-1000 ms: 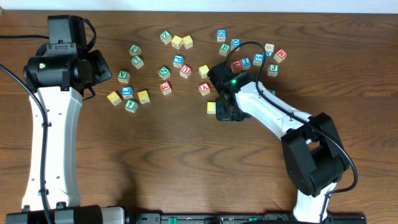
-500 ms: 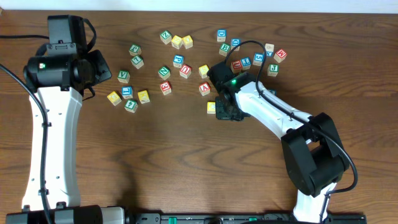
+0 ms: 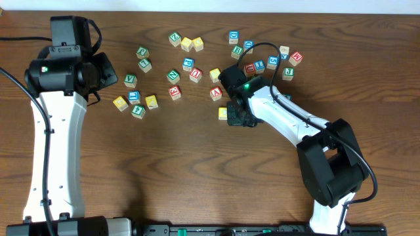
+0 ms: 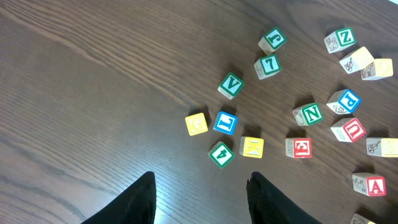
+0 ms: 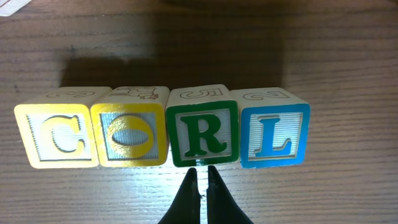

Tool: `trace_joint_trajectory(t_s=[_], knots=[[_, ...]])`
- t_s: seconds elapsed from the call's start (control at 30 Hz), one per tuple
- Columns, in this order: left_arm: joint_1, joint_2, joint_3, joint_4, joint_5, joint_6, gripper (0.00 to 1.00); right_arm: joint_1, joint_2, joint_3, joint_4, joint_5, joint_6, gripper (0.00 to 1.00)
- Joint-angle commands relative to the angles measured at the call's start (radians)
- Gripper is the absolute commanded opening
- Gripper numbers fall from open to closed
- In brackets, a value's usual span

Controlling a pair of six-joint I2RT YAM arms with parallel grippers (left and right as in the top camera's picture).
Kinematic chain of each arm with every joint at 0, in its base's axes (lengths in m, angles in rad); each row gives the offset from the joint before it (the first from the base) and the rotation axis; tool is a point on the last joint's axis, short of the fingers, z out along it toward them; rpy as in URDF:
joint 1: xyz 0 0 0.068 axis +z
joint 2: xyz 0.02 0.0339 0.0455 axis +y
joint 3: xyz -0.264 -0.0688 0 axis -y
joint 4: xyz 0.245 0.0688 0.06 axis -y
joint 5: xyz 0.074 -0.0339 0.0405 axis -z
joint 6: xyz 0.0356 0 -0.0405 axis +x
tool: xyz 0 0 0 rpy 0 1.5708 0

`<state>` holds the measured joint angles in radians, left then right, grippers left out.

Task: Spell out CORL

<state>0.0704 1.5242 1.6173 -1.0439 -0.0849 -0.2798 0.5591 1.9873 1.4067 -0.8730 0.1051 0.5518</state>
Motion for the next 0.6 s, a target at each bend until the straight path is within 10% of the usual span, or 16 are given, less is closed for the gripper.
trace_joint_trajectory(t_s=[0.0, 0.57], knots=[[0.001, 0.008, 0.002, -0.003, -0.005, 0.013, 0.47, -0.011, -0.059, -0.002, -0.004, -0.010, -0.008, 0.01], [0.001, 0.008, 0.002, -0.002, -0.005, 0.013, 0.47, -0.076, -0.146, -0.107, -0.053, -0.008, 0.010, 0.03]])
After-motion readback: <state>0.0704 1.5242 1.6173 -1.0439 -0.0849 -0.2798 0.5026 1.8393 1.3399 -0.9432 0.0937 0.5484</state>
